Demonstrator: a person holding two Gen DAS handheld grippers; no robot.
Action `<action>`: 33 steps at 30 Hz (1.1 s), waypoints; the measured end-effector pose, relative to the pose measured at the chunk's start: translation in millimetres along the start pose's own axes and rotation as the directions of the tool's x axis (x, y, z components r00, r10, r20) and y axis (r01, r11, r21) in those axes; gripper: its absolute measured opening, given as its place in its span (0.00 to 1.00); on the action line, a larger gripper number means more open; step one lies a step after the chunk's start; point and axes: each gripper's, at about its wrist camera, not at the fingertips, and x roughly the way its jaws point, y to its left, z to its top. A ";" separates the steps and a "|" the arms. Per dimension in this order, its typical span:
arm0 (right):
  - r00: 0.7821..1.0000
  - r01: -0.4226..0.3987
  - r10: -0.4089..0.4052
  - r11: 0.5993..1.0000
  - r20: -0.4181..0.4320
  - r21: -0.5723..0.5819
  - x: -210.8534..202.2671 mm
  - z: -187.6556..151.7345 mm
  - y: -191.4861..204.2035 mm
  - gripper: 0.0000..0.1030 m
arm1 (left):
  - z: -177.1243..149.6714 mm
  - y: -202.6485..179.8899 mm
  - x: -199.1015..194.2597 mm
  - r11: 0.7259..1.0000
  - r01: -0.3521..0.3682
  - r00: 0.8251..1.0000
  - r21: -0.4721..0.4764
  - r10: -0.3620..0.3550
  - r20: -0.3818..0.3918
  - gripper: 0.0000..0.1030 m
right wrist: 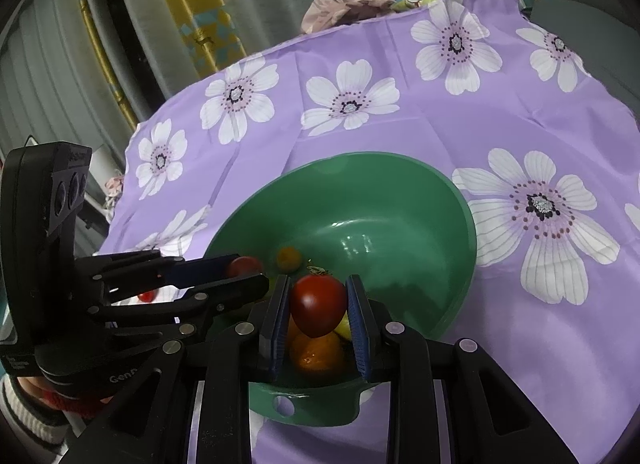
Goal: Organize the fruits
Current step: 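Lower both held tomatoes into the green bowl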
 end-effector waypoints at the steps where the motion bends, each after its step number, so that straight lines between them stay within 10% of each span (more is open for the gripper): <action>1: 1.000 0.001 -0.001 1.000 -0.001 -0.001 0.1 0.0 -0.1 0.28 | -0.1 0.3 0.5 1.000 -0.002 1.000 0.003 0.002 -0.002 0.27; 33: 1.000 0.009 -0.009 1.000 -0.007 -0.007 1.9 -0.6 0.6 0.29 | -0.7 -2.6 3.0 0.999 -0.034 0.999 0.016 0.034 -0.020 0.26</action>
